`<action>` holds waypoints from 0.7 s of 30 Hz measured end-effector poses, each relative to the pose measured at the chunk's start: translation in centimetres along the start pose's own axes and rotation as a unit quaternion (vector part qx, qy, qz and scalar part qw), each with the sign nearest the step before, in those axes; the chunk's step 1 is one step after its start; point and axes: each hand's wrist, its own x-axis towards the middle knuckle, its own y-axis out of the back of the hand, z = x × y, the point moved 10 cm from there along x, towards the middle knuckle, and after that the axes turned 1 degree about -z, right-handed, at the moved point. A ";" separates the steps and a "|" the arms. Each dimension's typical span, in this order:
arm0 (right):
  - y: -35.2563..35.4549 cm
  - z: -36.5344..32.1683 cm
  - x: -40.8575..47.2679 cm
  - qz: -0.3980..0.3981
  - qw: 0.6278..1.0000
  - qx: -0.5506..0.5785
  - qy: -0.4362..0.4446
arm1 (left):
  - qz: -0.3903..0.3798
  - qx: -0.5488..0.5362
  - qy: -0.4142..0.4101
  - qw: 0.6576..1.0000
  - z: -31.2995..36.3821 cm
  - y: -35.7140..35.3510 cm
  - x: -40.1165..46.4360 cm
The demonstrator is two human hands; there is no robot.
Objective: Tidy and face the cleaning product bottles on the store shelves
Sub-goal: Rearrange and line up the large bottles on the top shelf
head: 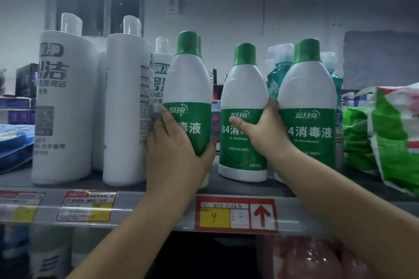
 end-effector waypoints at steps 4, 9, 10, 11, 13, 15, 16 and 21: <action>0.2 -0.5 -0.3 0.018 0.999 -0.017 0.024 | -0.008 -0.004 0.019 1.000 -0.2 0.0 0.2; 0.0 -0.5 -0.2 0.024 0.999 -0.018 0.039 | -0.040 -0.019 0.040 0.998 -0.2 -0.2 1.1; -0.1 -0.5 -0.2 0.027 0.999 -0.022 0.040 | -0.046 -0.021 0.042 0.998 -0.2 -0.4 1.2; -0.2 -0.5 -0.1 0.031 0.998 -0.026 0.040 | -0.055 -0.021 0.045 0.997 -0.1 -0.6 1.4; -0.3 -0.4 0.0 0.031 0.998 -0.031 0.037 | -0.072 -0.016 0.047 0.996 0.0 -1.2 1.7; -0.4 -0.3 0.1 0.030 0.998 -0.034 0.032 | -0.082 -0.010 0.042 0.996 0.2 -1.8 1.9; -0.4 -0.3 0.1 0.030 0.998 -0.035 0.031 | -0.087 -0.007 0.038 0.995 0.3 -2.1 2.0; -0.6 0.0 0.4 0.027 0.998 -0.046 0.025 | -0.098 -0.038 0.024 0.994 0.3 -3.4 2.7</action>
